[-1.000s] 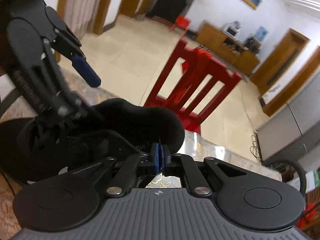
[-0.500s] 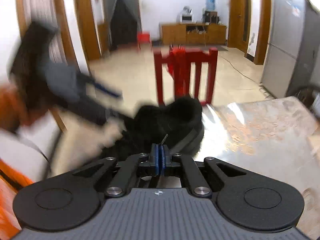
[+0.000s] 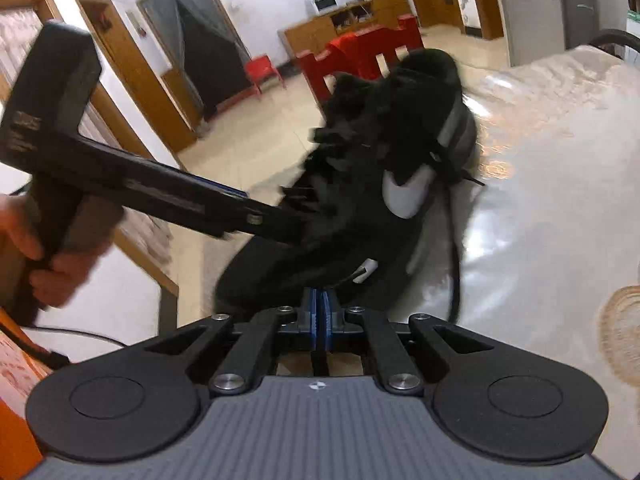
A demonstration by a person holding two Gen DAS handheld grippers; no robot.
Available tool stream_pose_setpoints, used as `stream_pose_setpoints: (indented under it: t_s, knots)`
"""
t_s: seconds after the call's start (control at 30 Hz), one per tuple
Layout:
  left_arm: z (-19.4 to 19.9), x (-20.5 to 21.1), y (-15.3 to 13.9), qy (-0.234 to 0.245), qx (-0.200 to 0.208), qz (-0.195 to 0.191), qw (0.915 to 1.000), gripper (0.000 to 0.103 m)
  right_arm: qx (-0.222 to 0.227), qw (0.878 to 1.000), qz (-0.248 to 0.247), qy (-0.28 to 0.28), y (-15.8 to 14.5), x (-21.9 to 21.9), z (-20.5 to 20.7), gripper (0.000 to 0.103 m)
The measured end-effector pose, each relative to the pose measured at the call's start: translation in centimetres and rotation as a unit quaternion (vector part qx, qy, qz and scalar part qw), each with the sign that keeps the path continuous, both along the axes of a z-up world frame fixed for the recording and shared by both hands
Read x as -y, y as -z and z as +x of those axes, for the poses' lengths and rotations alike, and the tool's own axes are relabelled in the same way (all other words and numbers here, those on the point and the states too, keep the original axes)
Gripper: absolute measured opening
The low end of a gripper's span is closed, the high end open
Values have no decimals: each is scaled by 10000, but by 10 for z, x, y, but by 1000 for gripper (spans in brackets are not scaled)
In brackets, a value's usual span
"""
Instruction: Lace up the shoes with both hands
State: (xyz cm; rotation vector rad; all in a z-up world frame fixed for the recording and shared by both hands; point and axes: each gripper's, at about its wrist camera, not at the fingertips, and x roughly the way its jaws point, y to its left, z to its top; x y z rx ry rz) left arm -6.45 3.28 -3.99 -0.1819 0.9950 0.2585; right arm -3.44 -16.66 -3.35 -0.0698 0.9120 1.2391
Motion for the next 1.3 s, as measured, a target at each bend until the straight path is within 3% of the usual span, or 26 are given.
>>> stream_pose_setpoints:
  t_s: [0.1, 0.17, 0.33, 0.5, 0.63, 0.73, 0.8, 1.03, 1.1, 1.23, 1.3]
  knots:
    - [-2, -11, -4, -149, -62, 382, 9991, 75, -239, 9994, 233, -49, 1, -14, -13, 5]
    - [-6, -21, -9, -323, -107, 565, 9978, 64, 21, 9995, 313, -72, -2, -23, -24, 5]
    - [-26, -35, -26, 56, 84, 196, 9998, 66, 1077, 9922, 530, 324, -33, -26, -23, 5]
    - [-21, -35, -20, 196, 210, 113, 9995, 67, 2135, 9767, -75, 216, -23, -57, -16, 7]
    - [-13, -35, -10, 261, 155, 18, 9995, 67, 2288, 9729, -195, 260, -19, -59, -17, 17]
    - [-14, -38, -6, 258, 157, -164, 9994, 67, 2375, 9698, -327, 454, -20, -54, -22, 35]
    - [-14, -39, -4, 245, 163, -227, 9993, 67, 2325, 9707, -325, 511, -9, -56, -17, 33]
    - [-16, -41, -3, 191, 145, -227, 9995, 68, 2233, 9716, -184, 758, 4, -62, -23, 7]
    - [-17, -41, -8, 170, 233, -187, 9994, 68, 2150, 9724, -108, 895, 5, -61, -22, 6]
    - [1, -37, -17, 170, 643, -227, 9975, 68, 2084, 9739, 136, 886, -14, -52, -13, 3]
    - [11, -35, -22, 168, 857, -252, 9959, 68, 2455, 9661, 284, 745, -34, -47, -7, 3]
